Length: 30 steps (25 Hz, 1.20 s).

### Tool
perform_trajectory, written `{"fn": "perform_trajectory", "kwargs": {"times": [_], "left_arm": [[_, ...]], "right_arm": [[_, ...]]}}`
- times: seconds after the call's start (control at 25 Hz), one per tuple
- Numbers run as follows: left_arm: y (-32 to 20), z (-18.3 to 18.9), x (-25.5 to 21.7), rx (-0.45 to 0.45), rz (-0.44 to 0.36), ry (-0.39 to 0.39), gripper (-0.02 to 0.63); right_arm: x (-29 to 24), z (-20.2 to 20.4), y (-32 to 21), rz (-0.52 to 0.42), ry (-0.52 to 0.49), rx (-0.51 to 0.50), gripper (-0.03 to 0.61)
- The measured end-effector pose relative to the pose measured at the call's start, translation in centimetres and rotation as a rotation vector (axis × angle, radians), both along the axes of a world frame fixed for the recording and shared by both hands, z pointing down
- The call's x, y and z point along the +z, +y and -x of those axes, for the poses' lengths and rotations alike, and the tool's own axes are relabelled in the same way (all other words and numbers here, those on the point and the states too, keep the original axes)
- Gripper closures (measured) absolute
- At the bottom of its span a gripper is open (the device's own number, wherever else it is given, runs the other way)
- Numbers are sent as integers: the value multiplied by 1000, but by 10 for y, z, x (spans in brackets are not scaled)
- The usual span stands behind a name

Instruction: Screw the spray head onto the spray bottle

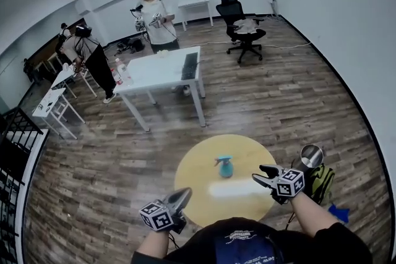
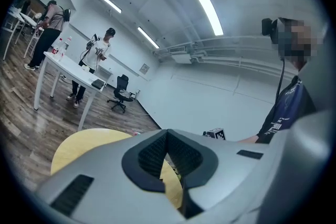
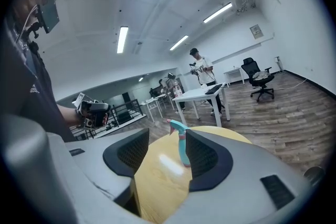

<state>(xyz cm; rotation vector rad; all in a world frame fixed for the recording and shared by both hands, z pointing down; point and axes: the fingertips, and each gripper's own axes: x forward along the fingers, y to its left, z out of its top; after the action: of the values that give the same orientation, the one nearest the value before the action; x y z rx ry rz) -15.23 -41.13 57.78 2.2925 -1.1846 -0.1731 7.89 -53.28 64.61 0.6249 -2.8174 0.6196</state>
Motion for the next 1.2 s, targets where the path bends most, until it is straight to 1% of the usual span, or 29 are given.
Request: {"fn": "perform_trajectory", "kwargs": {"times": [0.08, 0.2, 0.4, 0.52, 0.6, 0.68, 0.76, 0.92, 1.08, 1.2], "left_arm": [[-15, 23, 2, 33, -7, 4, 606], [-31, 64, 0, 83, -12, 11, 606], [-55, 134, -1, 162, -29, 10, 606], [-73, 165, 8, 182, -16, 6, 606], [-82, 177, 15, 186, -5, 12, 606], [-89, 181, 19, 186, 2, 12, 606], [-94, 175, 21, 175, 7, 17, 606], [-98, 142, 29, 137, 26, 64, 606], [-108, 113, 37, 115, 42, 59, 606], [-109, 105, 45, 86, 65, 58, 606]], "right_arm": [[-4, 23, -10, -13, 17, 17, 330], [-8, 56, -15, -8, 42, 62, 322], [-9, 114, -25, -2, 55, 136, 318], [1, 140, -37, 20, 68, 156, 310], [8, 150, -43, 39, 71, 160, 309], [13, 154, -46, 43, 80, 147, 304], [19, 150, -48, 41, 105, 116, 295], [39, 127, -56, 38, 158, 51, 269], [60, 122, -80, 30, 173, -15, 246], [85, 126, -88, 18, 218, -83, 216]]}}
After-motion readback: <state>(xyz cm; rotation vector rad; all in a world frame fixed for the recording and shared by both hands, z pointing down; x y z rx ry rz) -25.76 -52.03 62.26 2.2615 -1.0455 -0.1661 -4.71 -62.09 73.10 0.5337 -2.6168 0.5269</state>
